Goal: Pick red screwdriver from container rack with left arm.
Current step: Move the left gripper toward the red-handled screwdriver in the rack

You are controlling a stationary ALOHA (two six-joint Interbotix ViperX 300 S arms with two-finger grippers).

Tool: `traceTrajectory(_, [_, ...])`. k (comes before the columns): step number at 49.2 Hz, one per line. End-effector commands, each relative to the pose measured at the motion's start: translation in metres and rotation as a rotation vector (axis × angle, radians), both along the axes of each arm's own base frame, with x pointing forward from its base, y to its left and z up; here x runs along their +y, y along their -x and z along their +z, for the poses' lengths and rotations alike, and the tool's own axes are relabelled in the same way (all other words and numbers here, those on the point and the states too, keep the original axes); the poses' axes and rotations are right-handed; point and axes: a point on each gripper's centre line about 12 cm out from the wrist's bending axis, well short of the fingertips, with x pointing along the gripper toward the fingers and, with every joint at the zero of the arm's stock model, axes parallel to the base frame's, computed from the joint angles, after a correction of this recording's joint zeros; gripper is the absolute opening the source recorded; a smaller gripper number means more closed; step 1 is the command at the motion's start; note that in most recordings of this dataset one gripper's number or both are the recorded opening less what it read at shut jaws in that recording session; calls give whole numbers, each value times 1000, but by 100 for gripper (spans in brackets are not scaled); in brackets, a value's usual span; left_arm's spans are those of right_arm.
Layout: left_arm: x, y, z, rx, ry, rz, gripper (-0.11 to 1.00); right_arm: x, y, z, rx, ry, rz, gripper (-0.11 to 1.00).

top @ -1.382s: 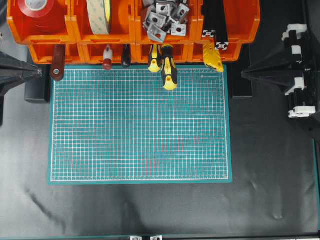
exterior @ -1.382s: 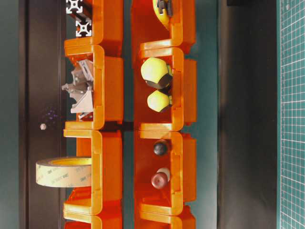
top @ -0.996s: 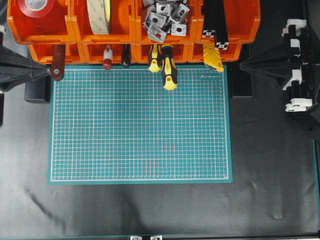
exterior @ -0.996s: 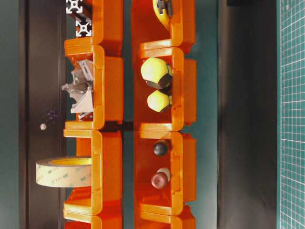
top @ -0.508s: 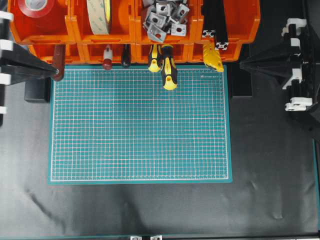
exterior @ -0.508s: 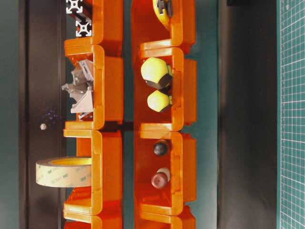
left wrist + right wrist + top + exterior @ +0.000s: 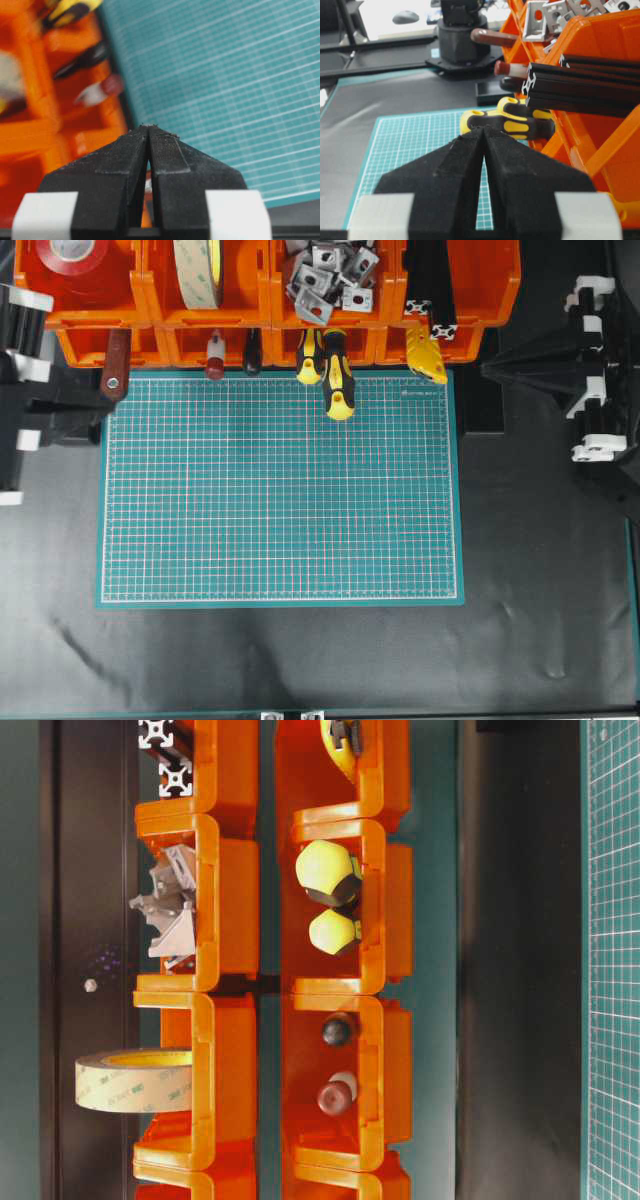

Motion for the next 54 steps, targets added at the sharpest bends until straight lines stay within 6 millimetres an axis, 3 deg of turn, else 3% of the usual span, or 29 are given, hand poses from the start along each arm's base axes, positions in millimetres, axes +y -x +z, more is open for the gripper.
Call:
traceTrajectory(1, [-8,-10,10,-22,-147,99,0,0,-3,13,-42,-1,-1,0])
traceTrajectory(9, [-25,-24,0,-65,-353,239,0,0,-3,14,-43,0,-1,0])
traceTrajectory(22, [-49,-56,-38,42,-436,252,0,0,0,17,-57,0,-1,0])
traceTrajectory(43, [-33,-108,-72,90,-461,323,0,2,10,15,-28,1,9,0])
traceTrajectory(54, [-28,-109,-78,97,-459,314,0,7,13,15,-17,3,36,0])
